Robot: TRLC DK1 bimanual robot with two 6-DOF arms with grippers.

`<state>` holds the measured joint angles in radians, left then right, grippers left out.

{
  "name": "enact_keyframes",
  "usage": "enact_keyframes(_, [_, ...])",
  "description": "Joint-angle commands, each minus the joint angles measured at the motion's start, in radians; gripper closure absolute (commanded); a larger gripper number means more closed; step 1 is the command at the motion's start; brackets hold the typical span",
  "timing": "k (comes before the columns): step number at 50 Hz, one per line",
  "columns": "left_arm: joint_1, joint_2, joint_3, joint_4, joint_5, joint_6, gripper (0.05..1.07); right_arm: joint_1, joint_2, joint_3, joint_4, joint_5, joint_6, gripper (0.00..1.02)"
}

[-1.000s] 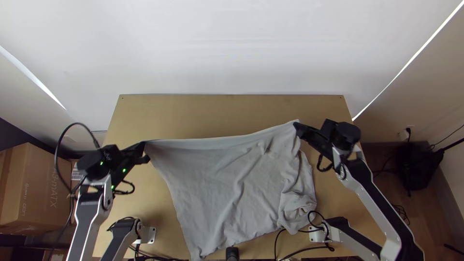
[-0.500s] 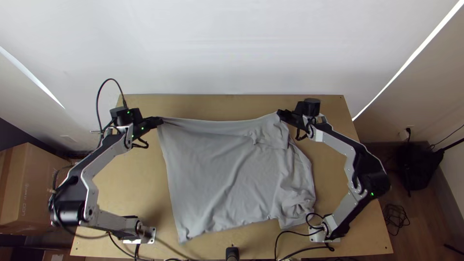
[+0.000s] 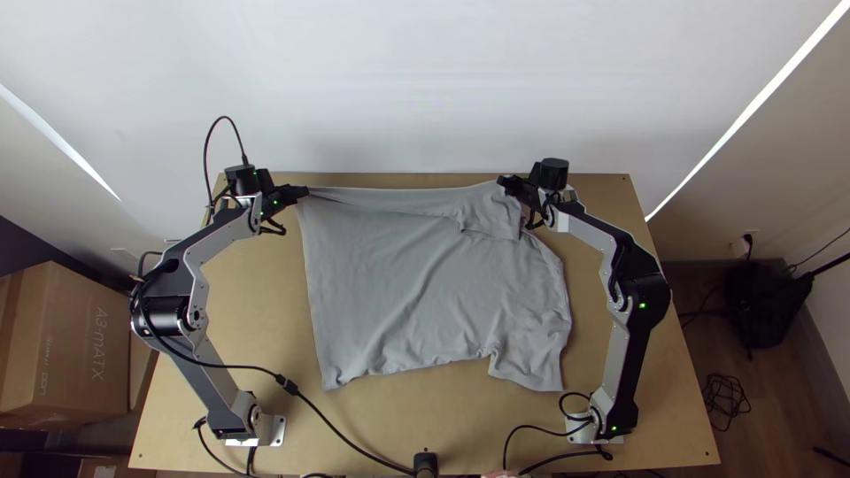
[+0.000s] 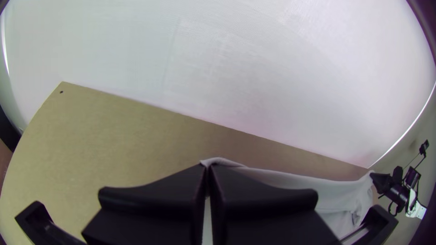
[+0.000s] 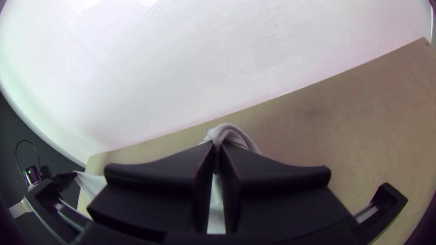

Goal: Fold the t-shirt

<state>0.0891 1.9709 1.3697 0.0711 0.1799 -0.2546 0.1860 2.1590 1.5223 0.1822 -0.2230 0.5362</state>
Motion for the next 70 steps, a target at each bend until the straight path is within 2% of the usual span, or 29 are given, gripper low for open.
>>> enact_keyframes(1, [-0.012,0.009,0.023,0.039,-0.014,-0.003,0.52,-0.010,0.005,0.036,0.031,0.034,-0.028,0.42])
enact_keyframes(3, [-0.014,0.005,0.026,0.041,-0.014,0.008,0.25,-0.014,0.001,0.039,0.028,0.034,-0.028,0.12])
enact_keyframes(4, [-0.014,0.000,0.028,0.041,-0.014,0.008,0.15,-0.017,-0.005,0.042,0.017,0.034,-0.031,0.03])
enact_keyframes(5, [-0.014,-0.006,0.029,0.041,-0.014,0.008,0.12,-0.019,-0.013,0.041,0.013,0.034,-0.036,0.03])
enact_keyframes(12, [0.006,-0.078,0.020,0.035,-0.014,0.000,0.10,-0.046,-0.131,-0.017,0.008,0.054,-0.035,0.04])
enact_keyframes(21, [0.035,-0.233,-0.008,-0.027,-0.014,-0.008,0.10,-0.099,-0.350,-0.109,-0.063,0.060,-0.030,0.04])
enact_keyframes(27, [0.046,-0.343,-0.027,-0.097,-0.010,-0.002,0.10,-0.152,-0.496,-0.145,-0.191,0.054,-0.030,0.04])
enact_keyframes(33, [0.061,-0.445,-0.064,-0.131,0.003,0.008,0.10,-0.244,-0.571,-0.122,-0.397,-0.053,-0.007,0.04])
enact_keyframes(39, [0.069,-0.478,-0.086,-0.188,0.012,0.009,0.10,-0.358,-0.623,-0.105,-0.601,-0.177,-0.013,0.04])
enact_keyframes(42, [0.070,-0.474,-0.078,-0.271,0.041,-0.017,0.10,-0.404,-0.657,-0.109,-0.693,-0.220,-0.035,0.04])
enact_keyframes(44, [0.069,-0.466,-0.072,-0.321,0.081,-0.043,0.10,-0.430,-0.686,-0.125,-0.733,-0.223,-0.071,0.04])
enact_keyframes(55, [0.074,-0.434,-0.084,-0.441,0.283,-0.230,0.10,-0.534,-0.863,-0.286,-0.793,-0.259,-0.182,0.04])
enact_keyframes(61, [0.089,-0.426,-0.110,-0.442,0.290,-0.258,0.10,-0.554,-0.906,-0.352,-0.823,-0.271,-0.239,0.04])
enact_keyframes(70, [0.120,-0.529,-0.139,-0.449,0.288,-0.262,0.10,-0.551,-0.900,-0.384,-1.047,-0.326,-0.314,0.04])
